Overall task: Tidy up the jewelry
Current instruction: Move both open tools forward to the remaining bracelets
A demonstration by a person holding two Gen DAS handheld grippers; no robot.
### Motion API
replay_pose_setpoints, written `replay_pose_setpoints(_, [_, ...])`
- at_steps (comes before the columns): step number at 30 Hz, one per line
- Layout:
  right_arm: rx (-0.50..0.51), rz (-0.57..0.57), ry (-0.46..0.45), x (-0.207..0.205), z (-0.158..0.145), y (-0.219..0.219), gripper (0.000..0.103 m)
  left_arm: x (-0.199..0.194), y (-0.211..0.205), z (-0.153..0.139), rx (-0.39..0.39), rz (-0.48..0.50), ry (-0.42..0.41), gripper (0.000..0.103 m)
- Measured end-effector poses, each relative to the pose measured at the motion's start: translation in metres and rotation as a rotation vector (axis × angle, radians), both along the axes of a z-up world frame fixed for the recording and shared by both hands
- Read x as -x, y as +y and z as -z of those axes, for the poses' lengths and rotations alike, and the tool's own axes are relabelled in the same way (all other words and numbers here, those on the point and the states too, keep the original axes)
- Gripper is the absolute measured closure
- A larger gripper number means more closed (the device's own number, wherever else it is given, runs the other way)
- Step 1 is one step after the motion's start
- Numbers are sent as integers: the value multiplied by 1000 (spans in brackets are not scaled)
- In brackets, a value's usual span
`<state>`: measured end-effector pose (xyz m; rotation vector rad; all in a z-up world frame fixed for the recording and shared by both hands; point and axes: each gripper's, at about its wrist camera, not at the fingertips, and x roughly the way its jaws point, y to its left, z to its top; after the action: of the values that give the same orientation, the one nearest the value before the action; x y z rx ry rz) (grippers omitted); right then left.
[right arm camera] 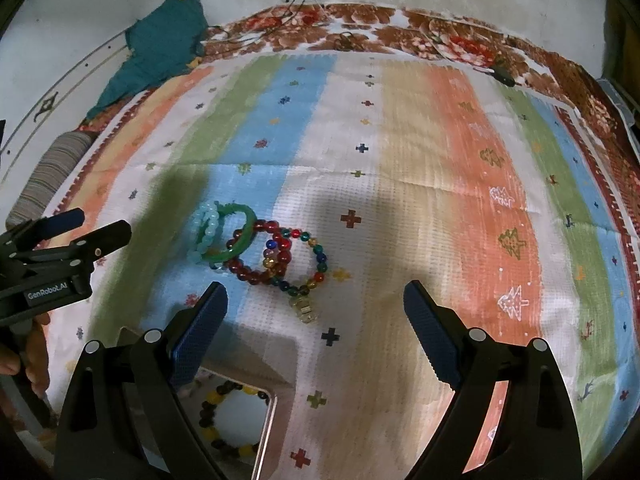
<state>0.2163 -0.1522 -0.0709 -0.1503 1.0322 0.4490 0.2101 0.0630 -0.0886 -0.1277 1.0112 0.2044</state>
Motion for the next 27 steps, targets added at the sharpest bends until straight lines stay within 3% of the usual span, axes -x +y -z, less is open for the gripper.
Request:
replay_pose_setpoints(18, [40, 10, 50, -33, 33, 12, 13, -35, 14, 43, 39, 8, 93, 31])
replay_pose_setpoints(27, [68, 6, 94, -51, 58, 20, 25, -52, 21, 63, 74, 4, 125, 40])
